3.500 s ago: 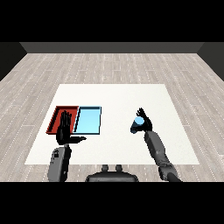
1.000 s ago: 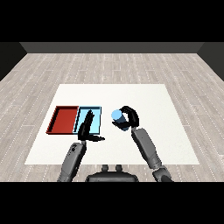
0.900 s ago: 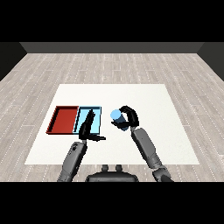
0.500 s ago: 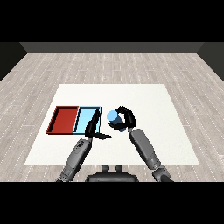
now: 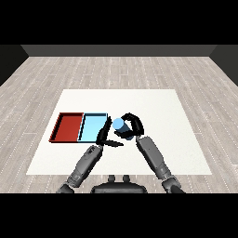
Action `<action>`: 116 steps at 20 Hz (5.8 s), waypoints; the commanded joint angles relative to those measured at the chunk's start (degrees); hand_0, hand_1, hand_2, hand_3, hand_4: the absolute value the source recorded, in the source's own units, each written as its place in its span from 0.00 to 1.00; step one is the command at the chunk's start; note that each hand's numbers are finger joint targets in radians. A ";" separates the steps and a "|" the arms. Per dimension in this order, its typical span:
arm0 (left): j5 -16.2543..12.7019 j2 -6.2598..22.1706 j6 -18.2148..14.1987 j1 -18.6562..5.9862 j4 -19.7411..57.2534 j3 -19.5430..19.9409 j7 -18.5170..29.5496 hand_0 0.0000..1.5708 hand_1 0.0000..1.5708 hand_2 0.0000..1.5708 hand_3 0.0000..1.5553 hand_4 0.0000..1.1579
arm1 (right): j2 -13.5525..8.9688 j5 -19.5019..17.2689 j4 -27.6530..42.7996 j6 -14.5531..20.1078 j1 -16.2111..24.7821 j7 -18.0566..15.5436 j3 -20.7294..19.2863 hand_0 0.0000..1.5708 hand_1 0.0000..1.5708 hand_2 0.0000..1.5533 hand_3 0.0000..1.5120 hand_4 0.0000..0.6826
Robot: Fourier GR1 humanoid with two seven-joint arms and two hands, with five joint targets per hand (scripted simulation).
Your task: Pick the blue can and put it in the blue box
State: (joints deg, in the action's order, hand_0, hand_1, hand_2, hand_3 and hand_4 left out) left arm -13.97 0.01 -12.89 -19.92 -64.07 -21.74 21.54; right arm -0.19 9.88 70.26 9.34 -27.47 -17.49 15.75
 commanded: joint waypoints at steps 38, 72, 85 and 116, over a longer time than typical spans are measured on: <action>2.32 0.19 -12.93 -8.48 5.15 -9.95 -1.44 0.00 0.00 0.00 0.00 0.37 | 0.10 5.26 -1.49 9.65 -5.53 -1.05 17.99 0.93 0.93 0.94 0.92 0.86; -1.18 0.11 -14.46 -4.67 6.54 -6.95 1.45 1.00 1.00 1.00 0.96 0.98 | 0.16 10.06 0.78 5.42 -2.32 0.73 13.18 0.00 0.00 0.00 0.00 0.00; -0.65 2.27 -11.32 -6.20 11.92 -1.67 4.57 1.00 1.00 1.00 0.96 0.97 | -5.42 8.37 21.63 2.03 11.45 5.11 6.80 0.00 0.00 0.00 0.00 0.00; 6.66 15.64 -10.56 -25.51 53.32 13.12 -13.22 1.00 1.00 0.98 0.91 0.83 | -9.78 14.43 23.45 -3.32 21.91 1.35 -11.43 0.00 0.00 0.00 0.00 0.00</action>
State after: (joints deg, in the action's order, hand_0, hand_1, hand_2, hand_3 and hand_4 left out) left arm -9.24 15.73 -22.35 -42.07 -17.73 -8.56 11.17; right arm -11.40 24.51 96.36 6.09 -5.25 -14.88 4.55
